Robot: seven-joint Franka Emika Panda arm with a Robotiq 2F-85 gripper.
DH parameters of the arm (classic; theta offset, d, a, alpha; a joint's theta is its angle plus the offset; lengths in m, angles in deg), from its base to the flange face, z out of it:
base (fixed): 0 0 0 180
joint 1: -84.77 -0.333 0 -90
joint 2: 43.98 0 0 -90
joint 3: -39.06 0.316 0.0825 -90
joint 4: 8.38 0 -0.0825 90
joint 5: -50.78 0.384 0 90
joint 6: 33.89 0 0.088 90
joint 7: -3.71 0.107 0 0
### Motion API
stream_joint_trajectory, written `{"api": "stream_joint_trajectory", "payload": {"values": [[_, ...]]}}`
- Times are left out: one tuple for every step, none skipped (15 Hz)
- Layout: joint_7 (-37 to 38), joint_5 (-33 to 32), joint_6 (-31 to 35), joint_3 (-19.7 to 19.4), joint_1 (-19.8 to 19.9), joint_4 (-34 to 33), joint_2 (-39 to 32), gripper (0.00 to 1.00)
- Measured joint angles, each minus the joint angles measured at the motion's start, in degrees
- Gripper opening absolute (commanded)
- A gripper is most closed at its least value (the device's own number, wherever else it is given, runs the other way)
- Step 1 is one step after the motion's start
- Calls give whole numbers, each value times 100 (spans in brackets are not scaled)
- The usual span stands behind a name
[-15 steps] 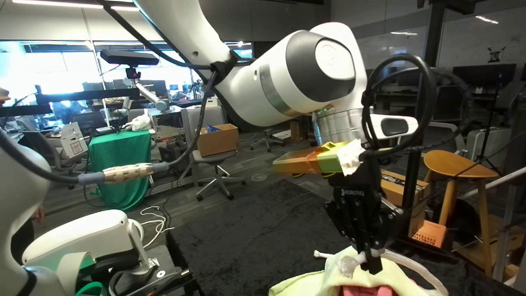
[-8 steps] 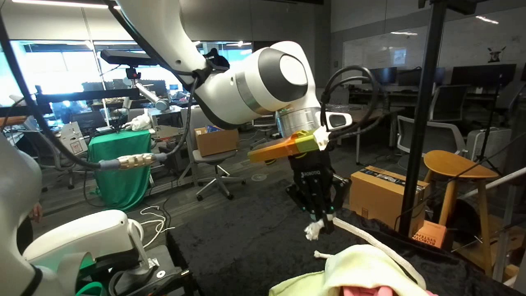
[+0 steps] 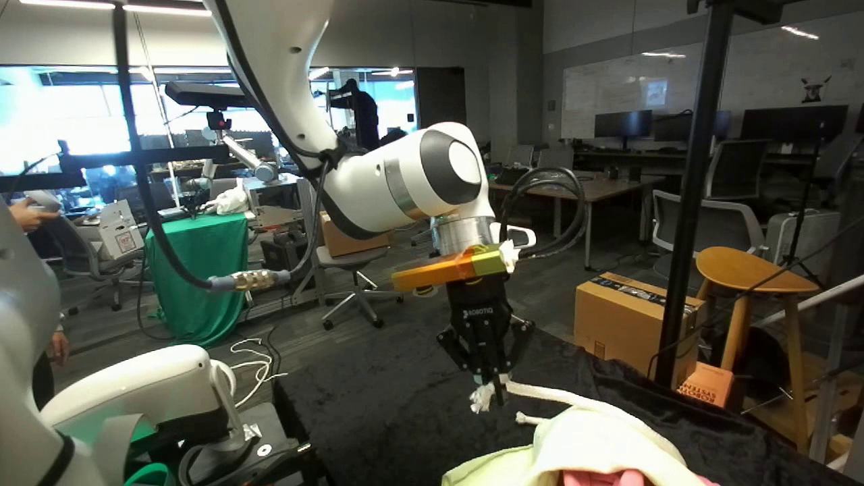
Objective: Pile up all the objects on the table
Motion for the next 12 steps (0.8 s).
{"api": "stream_joint_trajectory", "payload": {"values": [[-2, -50, -13, -6, 0, -36, -138, 36], [-3, -110, -17, -18, 0, -81, -274, 36], [2, -185, -17, -36, 0, -128, -395, 42], [1, -232, -17, -54, 0, -177, -497, 51], [0, -252, -16, -73, 0, -222, -570, 58], [0, -260, -15, -93, 1, -257, -615, 64], [0, -266, -15, -116, 1, -292, -643, 73], [0, -285, -15, -140, 1, -321, -657, 80], [0, -312, -15, -165, 2, -347, -664, 87], [1, -347, -15, -192, 3, -370, -665, 95], [1, -370, -15, -216, 6, -385, -666, 99], [1, -373, -16, -236, 11, -397, -665, 100]]}}
